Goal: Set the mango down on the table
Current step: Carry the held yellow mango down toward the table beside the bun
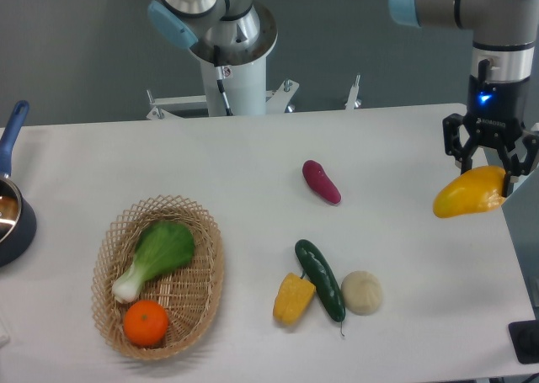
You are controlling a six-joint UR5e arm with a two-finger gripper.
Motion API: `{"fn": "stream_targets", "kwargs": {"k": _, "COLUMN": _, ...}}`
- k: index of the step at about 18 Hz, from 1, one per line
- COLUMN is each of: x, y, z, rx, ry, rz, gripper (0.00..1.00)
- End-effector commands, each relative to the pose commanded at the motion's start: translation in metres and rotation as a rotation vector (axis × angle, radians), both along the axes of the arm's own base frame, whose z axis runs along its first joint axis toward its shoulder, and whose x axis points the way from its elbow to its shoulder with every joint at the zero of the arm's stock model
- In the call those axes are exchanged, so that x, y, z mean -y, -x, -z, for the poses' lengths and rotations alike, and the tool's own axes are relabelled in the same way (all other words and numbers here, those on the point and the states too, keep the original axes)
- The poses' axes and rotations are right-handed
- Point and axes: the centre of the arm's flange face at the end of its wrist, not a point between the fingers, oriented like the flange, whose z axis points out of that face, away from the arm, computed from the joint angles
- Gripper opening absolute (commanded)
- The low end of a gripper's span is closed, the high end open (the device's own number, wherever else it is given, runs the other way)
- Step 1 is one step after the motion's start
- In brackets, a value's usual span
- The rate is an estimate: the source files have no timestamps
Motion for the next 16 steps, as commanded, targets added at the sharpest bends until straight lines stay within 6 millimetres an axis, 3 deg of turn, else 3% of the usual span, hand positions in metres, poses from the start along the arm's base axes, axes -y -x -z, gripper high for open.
{"fn": "stream_targets", "kwargs": {"k": 9, "x": -0.002, "y": -0.005, "z": 0.010, "rx": 0.019, "ry": 0.010, "rz": 0.000, "gripper": 0.44}}
{"fn": "stream_targets", "kwargs": {"k": 15, "x": -0.005, "y": -0.014, "z": 0.036, "rx": 0.041, "ry": 0.076, "rz": -0.008, "gripper": 0.44}}
{"fn": "stream_targets", "kwargs": {"k": 16, "x": -0.013, "y": -0.020, "z": 0.040, "rx": 0.039, "ry": 0.107, "rz": -0.002, "gripper": 0.44}}
